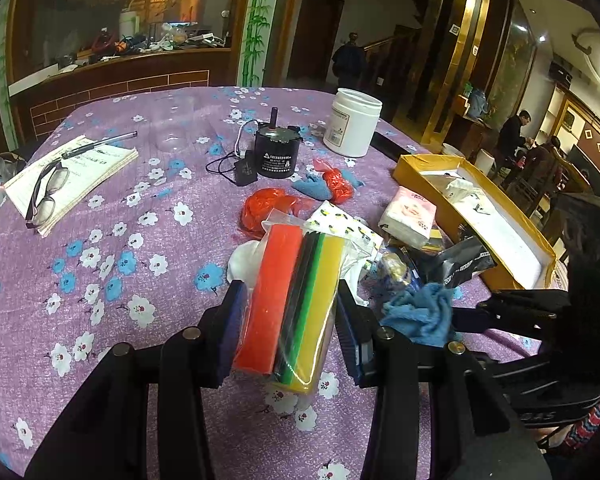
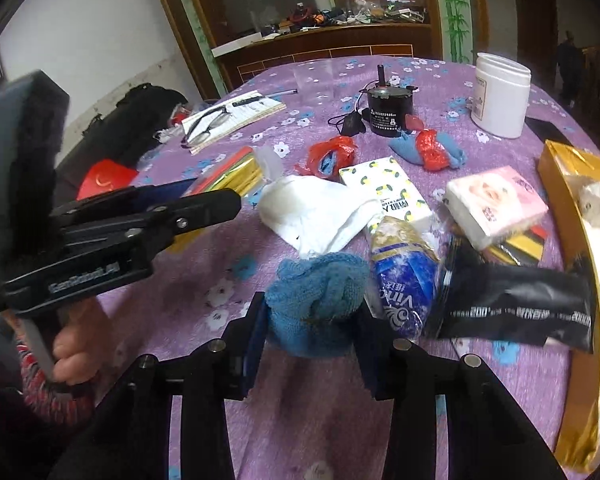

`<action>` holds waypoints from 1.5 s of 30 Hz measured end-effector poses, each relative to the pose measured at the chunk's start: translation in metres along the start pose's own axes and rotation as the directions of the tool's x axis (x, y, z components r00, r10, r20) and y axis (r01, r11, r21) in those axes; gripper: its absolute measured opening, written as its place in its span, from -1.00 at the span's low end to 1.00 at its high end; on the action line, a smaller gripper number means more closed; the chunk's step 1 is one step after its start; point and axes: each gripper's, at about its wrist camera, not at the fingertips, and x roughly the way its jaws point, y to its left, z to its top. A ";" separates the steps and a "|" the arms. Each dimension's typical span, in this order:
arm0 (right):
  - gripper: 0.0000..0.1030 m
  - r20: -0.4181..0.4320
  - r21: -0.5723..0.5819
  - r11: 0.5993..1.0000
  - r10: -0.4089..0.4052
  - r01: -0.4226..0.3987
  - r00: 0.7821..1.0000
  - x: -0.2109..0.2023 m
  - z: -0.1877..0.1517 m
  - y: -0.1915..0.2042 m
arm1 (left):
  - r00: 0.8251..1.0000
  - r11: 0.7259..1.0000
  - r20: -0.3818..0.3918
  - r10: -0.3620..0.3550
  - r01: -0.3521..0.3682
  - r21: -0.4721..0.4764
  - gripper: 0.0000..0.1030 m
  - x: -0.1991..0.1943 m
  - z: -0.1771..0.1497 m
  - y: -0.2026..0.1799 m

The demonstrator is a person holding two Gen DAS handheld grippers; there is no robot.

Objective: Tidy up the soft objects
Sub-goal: 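Grasp the striped sponge pack with the left tool while the right grasps the blue towel, then carry the sponge pack and blue towel over the white tray with both tools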

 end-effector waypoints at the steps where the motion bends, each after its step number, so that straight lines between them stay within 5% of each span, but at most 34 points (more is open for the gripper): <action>1: -0.20 0.004 0.005 1.000 0.014 -0.014 1.000 -0.003 0.000 -0.001 | 1.000 1.000 -0.001 -0.002 0.002 -0.001 -0.20 0.000 0.000 0.000; 6: -0.19 0.061 0.014 0.995 0.096 -0.097 0.994 -0.026 0.000 -0.001 | 1.000 1.000 -0.005 0.000 0.000 0.004 -0.20 0.002 -0.001 -0.001; 24: -0.19 0.152 0.101 0.991 0.072 -0.088 0.986 -0.073 -0.007 -0.034 | 0.997 0.999 -0.063 -0.046 0.046 -0.005 -0.20 0.000 0.003 -0.016; 39: -0.19 0.225 0.193 0.977 0.051 -0.096 0.973 -0.103 -0.023 -0.075 | 0.989 0.992 -0.110 -0.098 0.106 0.071 -0.20 0.006 0.015 -0.085; 45: -0.19 0.271 0.263 0.963 -0.024 -0.051 0.962 -0.127 -0.032 -0.107 | 0.978 0.977 -0.136 -0.157 0.174 0.126 -0.20 0.014 0.030 -0.138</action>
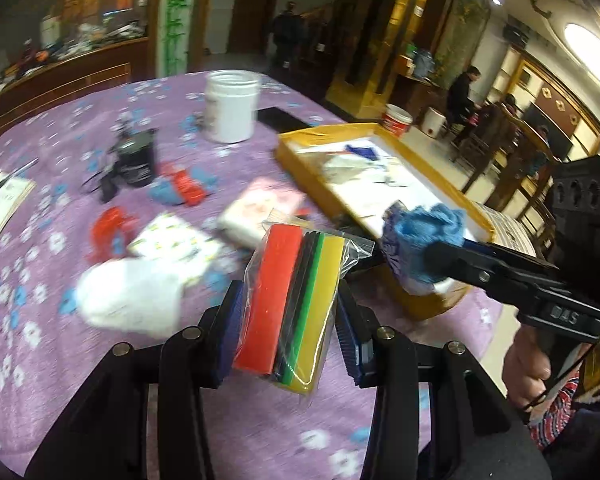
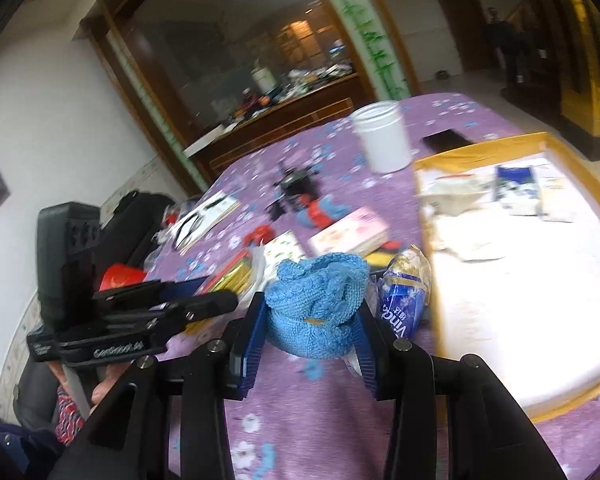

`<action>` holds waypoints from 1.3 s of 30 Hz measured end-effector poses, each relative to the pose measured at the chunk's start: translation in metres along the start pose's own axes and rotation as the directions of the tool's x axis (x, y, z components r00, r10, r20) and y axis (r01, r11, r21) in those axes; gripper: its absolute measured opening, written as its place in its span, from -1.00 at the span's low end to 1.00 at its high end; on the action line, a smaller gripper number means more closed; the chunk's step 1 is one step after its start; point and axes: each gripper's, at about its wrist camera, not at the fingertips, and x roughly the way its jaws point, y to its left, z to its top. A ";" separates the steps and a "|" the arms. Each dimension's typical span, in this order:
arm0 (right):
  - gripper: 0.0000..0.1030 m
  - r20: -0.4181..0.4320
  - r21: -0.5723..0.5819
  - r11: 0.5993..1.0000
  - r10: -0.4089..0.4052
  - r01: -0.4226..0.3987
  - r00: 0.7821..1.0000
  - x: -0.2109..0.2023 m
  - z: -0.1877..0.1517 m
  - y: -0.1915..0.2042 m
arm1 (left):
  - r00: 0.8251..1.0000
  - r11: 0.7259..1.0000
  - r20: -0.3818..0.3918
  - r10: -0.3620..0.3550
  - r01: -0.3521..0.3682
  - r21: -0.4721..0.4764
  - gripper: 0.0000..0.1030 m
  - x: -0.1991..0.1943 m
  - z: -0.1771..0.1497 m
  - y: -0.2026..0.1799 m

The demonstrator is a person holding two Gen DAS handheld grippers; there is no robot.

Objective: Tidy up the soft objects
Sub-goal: 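Carry the sponge pack and blue towel over the white tray with both tools, then open both tools to drop the sponge pack and blue towel into the tray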

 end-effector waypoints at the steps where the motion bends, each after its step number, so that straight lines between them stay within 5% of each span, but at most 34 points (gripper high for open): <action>1: -0.19 0.009 0.012 1.000 -0.016 0.015 1.000 -0.004 0.001 -0.006 | 1.000 1.000 -0.004 -0.010 0.010 0.020 -0.20 0.005 0.006 -0.012; 9: -0.18 0.083 0.163 0.973 -0.180 0.165 0.980 -0.052 0.013 -0.083 | 0.994 0.989 -0.071 -0.085 0.093 0.116 -0.20 0.063 0.042 -0.093; 17: -0.17 0.015 0.223 0.923 -0.326 0.315 0.945 -0.054 0.034 -0.143 | 0.980 0.988 -0.173 -0.095 0.114 0.103 -0.20 0.135 0.056 -0.130; 25: -0.17 -0.071 0.269 0.907 -0.316 0.324 0.946 -0.025 0.044 -0.178 | 0.975 0.992 -0.200 -0.101 0.114 0.058 -0.20 0.157 0.058 -0.125; 39: -0.06 -0.076 0.264 0.921 -0.276 0.287 0.958 -0.009 0.047 -0.177 | 0.971 0.990 -0.212 -0.106 0.122 0.066 -0.20 0.167 0.055 -0.127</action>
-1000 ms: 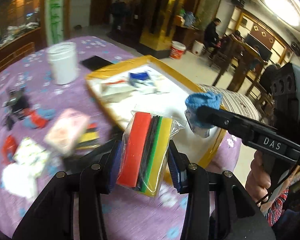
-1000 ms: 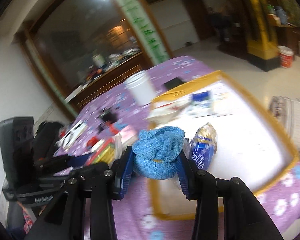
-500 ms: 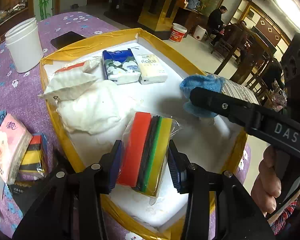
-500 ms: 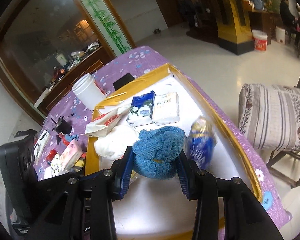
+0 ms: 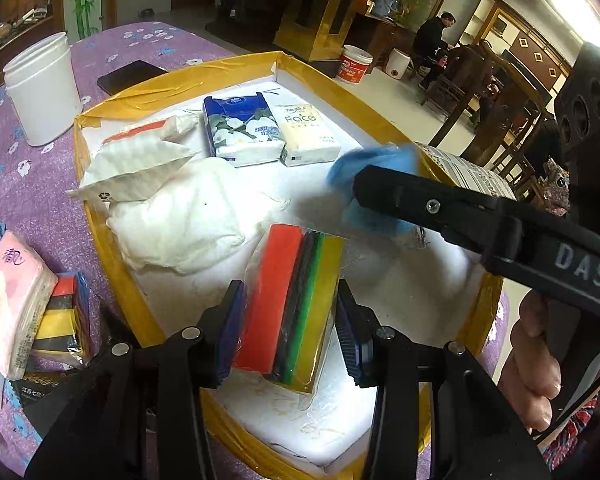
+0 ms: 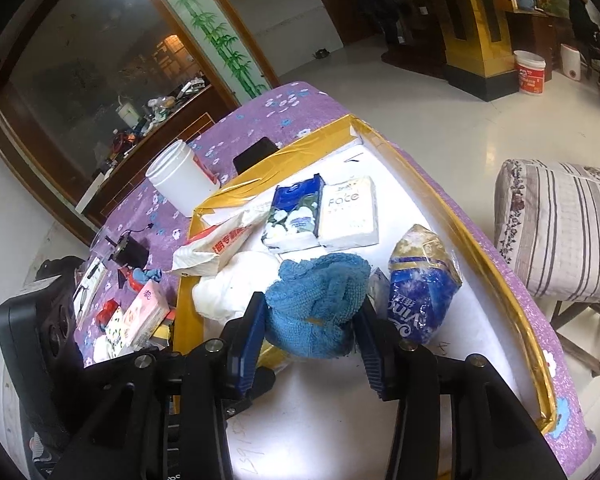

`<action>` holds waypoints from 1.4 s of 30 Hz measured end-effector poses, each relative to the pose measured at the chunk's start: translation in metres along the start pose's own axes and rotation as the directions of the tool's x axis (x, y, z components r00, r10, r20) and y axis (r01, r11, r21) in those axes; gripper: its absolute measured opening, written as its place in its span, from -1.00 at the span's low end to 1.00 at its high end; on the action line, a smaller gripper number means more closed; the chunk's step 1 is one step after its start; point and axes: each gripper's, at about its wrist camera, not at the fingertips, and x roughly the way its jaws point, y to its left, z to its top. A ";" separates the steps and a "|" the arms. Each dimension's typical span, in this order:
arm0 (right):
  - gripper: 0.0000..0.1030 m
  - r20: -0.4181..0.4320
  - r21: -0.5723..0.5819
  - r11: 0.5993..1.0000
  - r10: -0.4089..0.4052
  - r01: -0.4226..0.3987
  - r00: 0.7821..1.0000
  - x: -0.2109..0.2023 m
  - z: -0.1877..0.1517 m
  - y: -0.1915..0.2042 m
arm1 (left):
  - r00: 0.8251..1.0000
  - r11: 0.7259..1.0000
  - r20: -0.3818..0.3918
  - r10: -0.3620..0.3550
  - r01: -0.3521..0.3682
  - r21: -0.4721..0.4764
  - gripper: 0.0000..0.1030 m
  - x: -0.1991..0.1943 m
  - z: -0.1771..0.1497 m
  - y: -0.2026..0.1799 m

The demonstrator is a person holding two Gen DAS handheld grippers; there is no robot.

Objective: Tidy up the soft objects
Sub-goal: 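Open both tools to drop the sponge pack and blue towel into the tray, then move both tools back from the tray to the pile of soft items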

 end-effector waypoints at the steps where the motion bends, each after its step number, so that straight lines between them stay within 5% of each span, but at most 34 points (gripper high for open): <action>1: -0.01 0.002 -0.005 1.000 0.006 -0.006 1.000 0.000 0.000 0.001 | 1.000 1.000 0.000 0.000 0.000 -0.003 -0.20 0.000 -0.001 0.000; 8: 0.03 0.023 -0.026 1.000 0.016 -0.015 1.000 -0.009 -0.001 0.004 | 0.999 0.999 0.041 0.026 -0.026 0.022 -0.20 -0.008 -0.002 -0.006; 18: 0.03 0.003 0.025 0.989 -0.144 0.144 0.990 -0.003 0.003 -0.014 | 0.998 0.999 0.053 0.021 -0.022 0.025 -0.20 -0.011 -0.002 -0.006; 26: 0.03 0.022 0.055 0.994 -0.095 0.094 0.995 -0.013 -0.004 -0.013 | 0.996 1.000 0.090 0.005 -0.007 0.024 -0.20 -0.027 -0.002 -0.008; 42: 0.03 0.060 -0.084 0.995 0.067 -0.062 0.996 -0.051 -0.041 0.069 | 0.989 0.999 0.148 0.029 -0.026 -0.022 -0.19 -0.106 -0.042 0.025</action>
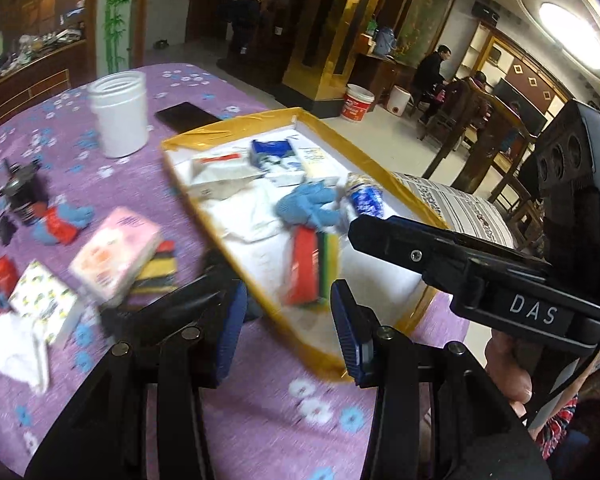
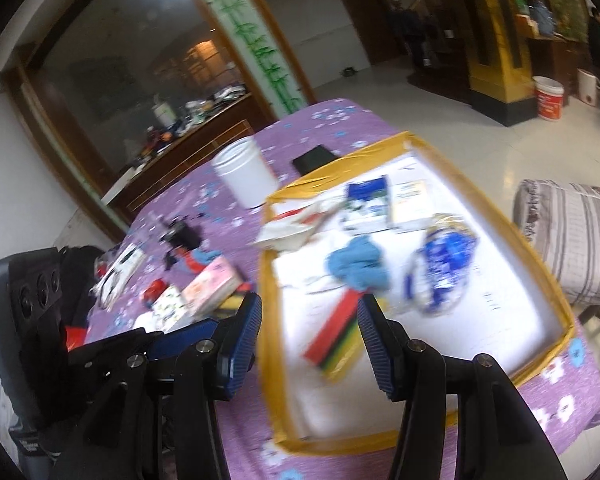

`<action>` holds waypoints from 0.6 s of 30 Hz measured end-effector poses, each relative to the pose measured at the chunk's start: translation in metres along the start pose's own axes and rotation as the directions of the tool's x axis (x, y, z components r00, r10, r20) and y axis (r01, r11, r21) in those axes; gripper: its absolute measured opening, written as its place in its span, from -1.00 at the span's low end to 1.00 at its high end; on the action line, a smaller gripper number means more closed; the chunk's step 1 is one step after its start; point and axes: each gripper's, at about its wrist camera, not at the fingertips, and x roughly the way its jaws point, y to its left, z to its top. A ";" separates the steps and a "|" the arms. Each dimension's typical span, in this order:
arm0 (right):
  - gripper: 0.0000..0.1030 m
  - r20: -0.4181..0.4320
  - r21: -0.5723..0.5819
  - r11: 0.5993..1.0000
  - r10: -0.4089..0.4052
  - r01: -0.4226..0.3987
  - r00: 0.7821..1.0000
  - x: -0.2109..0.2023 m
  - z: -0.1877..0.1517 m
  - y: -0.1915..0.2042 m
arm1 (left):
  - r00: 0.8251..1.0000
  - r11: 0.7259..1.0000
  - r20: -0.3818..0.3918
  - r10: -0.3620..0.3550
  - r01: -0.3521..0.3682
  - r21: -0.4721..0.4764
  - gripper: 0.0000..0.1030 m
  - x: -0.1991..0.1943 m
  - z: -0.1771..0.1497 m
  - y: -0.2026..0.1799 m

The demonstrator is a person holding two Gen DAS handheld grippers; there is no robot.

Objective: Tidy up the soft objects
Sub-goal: 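Move both tools back from the tray to the pile of soft items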

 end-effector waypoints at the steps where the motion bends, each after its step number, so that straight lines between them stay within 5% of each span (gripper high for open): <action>1: 0.03 -0.007 -0.012 1.000 0.011 -0.011 1.000 0.002 -0.002 0.007 | 1.000 1.000 -0.001 0.013 -0.013 -0.007 -0.19 -0.004 -0.004 0.006; 12: 0.03 -0.109 -0.140 0.984 0.096 -0.111 0.989 0.034 -0.040 0.074 | 0.997 0.989 -0.008 0.072 -0.073 -0.125 -0.19 -0.033 -0.048 0.073; 18: 0.03 -0.170 -0.176 0.975 0.106 -0.136 0.980 0.049 -0.063 0.089 | 0.987 0.955 0.000 0.161 -0.156 -0.253 -0.19 -0.056 -0.059 0.131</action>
